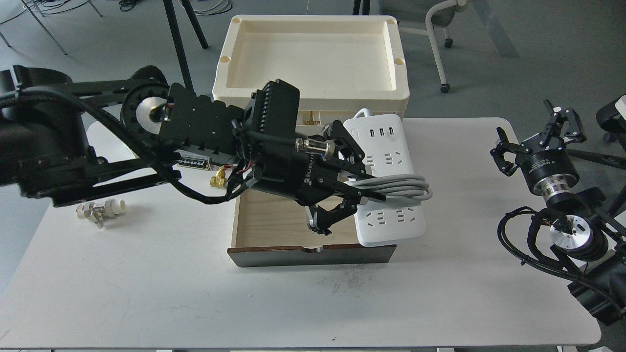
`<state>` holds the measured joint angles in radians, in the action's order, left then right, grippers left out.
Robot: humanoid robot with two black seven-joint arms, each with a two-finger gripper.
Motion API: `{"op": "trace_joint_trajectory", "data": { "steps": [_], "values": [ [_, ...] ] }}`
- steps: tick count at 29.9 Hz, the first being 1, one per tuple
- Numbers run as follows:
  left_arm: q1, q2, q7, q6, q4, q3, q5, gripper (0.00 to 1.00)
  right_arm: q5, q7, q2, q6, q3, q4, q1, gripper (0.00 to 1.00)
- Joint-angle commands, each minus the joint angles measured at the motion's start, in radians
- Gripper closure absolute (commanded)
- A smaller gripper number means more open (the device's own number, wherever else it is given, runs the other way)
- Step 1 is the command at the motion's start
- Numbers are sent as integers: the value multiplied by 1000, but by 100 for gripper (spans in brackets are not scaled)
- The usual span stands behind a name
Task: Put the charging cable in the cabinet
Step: 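Lower the power strip into the open drawer with the left gripper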
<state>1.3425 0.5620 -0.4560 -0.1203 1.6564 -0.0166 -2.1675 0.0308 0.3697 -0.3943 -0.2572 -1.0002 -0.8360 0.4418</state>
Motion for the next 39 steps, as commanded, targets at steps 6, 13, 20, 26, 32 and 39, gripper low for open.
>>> {"op": "trace_joint_trajectory", "data": {
  "steps": [6,13,20,26,32,39],
  "values": [
    [-200,4,0,-12,-32,11,-11,100,1,0,0,-1,0,0,0,0],
    [-318,6,-3,-9,-138,-95,81,100,3,0,0,-1,2,0,0,0],
    [-373,1,-24,-9,-250,-123,106,100,3,0,0,-1,2,0,0,0],
    [-375,-8,-33,-9,-357,-120,104,100,4,0,0,-1,2,-2,0,0],
    [-375,-7,-33,-10,-366,-115,104,100,4,0,0,-1,2,0,0,0],
    [-388,-46,-33,-9,-431,-123,104,100,4,0,0,-2,3,-2,0,0]
  ]
}}
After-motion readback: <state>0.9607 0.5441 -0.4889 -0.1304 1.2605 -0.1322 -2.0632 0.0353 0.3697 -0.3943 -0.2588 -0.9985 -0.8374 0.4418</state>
